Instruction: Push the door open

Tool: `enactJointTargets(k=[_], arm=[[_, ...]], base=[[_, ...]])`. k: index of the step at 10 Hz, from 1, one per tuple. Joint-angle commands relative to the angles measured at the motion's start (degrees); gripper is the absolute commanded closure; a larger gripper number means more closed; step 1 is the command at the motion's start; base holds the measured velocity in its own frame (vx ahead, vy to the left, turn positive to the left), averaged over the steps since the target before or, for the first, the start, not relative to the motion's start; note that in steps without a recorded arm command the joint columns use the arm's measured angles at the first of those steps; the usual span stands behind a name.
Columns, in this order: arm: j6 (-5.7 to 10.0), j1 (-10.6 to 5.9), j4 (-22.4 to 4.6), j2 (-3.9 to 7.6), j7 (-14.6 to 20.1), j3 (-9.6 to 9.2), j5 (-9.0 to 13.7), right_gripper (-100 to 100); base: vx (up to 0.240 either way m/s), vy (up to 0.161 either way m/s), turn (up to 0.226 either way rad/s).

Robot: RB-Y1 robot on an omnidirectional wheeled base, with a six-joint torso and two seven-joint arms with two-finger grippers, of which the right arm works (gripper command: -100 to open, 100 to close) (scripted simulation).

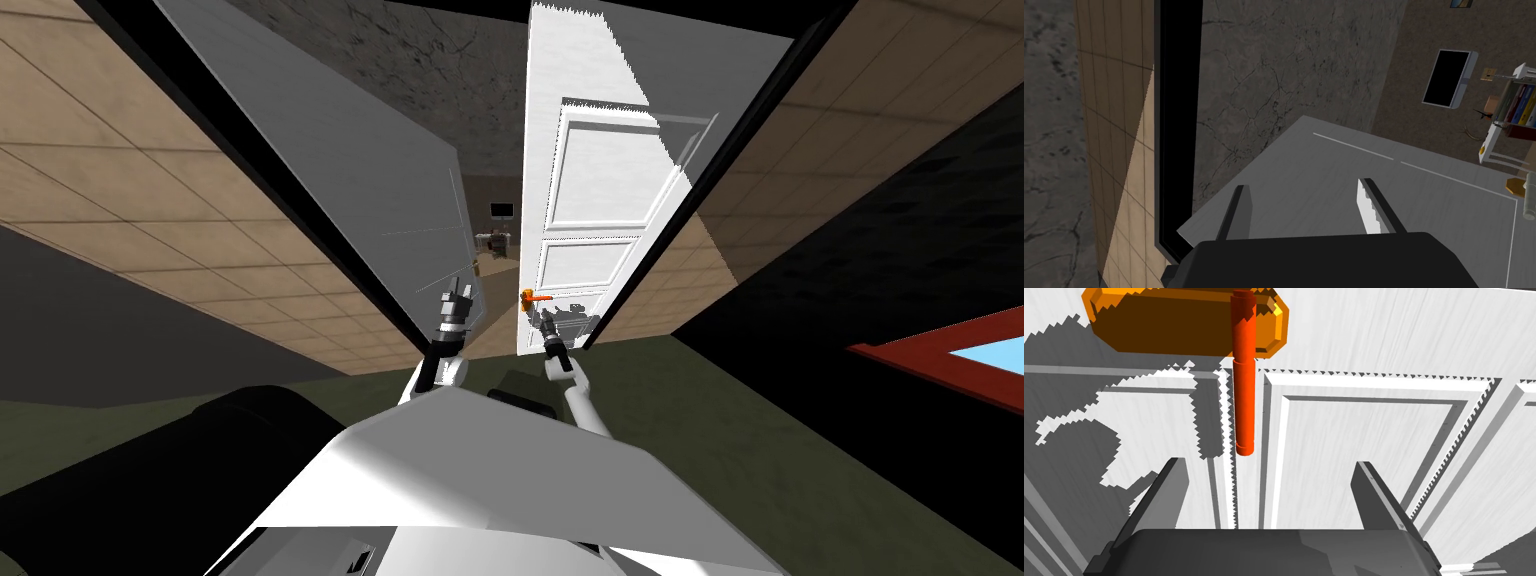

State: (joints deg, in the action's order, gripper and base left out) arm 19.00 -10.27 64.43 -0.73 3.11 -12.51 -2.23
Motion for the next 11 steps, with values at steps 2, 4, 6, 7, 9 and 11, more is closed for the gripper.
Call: enactJointTargets(k=[2,4,6,7,9,11], arm=[[-0.59,-1.75,-3.33,-0.93,0.31,-0.69,-0.14,-100],[-0.94,-1.91,-3.29,-1.0,0.35,-0.8,-0.15,-100],[-0.78,-2.11,-3.79,1.31,0.35,-0.52,-0.09,-100],[-0.66,-2.19,-3.99,1.81,0.32,-0.38,-0.06,-100],[-0.4,-2.36,-4.44,1.99,0.26,-0.06,0.0,-100],[-0.16,-2.52,-4.85,1.05,0.2,0.24,0.06,-100]], base=[[0.097,-0.105,0.051],[0.079,-0.076,0.028],[0.129,0.026,0.023],[0.163,0.058,0.017],[0.198,0.073,0.022],[0.212,0.053,0.024]])
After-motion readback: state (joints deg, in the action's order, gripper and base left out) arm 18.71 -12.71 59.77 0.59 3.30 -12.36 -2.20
